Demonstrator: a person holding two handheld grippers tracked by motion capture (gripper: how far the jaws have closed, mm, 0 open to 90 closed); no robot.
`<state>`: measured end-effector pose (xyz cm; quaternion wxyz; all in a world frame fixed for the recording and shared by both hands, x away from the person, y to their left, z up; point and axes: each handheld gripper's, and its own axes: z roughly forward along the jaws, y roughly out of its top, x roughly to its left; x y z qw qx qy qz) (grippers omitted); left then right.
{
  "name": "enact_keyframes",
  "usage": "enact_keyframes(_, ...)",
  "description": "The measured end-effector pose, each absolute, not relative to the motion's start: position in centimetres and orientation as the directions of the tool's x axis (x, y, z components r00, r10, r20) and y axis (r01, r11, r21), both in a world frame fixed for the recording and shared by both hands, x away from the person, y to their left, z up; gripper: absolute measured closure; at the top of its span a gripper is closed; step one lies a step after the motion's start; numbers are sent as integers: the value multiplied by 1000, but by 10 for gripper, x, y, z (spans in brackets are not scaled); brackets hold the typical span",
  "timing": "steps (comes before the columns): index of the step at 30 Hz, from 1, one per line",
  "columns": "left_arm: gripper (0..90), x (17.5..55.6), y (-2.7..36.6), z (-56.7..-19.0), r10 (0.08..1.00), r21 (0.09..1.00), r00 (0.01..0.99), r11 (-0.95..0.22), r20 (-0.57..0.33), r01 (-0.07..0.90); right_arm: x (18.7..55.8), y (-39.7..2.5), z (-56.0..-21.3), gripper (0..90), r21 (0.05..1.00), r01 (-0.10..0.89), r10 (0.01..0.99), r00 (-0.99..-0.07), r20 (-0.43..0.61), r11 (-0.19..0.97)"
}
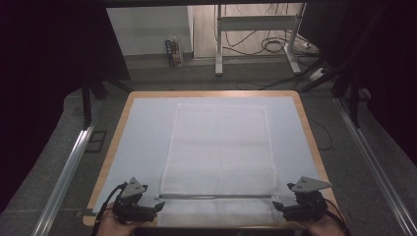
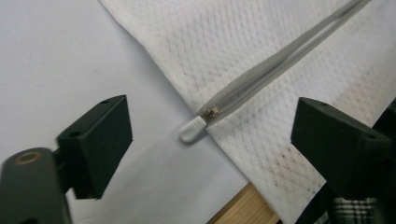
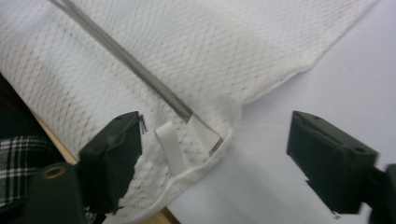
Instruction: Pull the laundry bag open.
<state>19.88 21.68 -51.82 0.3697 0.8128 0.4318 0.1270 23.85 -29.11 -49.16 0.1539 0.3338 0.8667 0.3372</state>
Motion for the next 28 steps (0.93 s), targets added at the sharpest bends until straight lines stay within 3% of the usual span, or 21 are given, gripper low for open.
enact_keyframes(10, 41, 187, 227, -524, 815, 712, 579, -390, -29, 585, 233, -305, -499, 69, 716, 491, 723, -690, -28, 497)
enact_keyframes(13, 30, 188, 232, -525, 823, 724, 567, -366, -43, 585, 234, -307, -499, 64, 720, 494, 726, -687, -20, 487)
enact_keyframes(28, 50, 192, 229, -528, 832, 684, 554, -390, -24, 616, 239, -305, -504, 61, 670, 524, 725, -688, -30, 525)
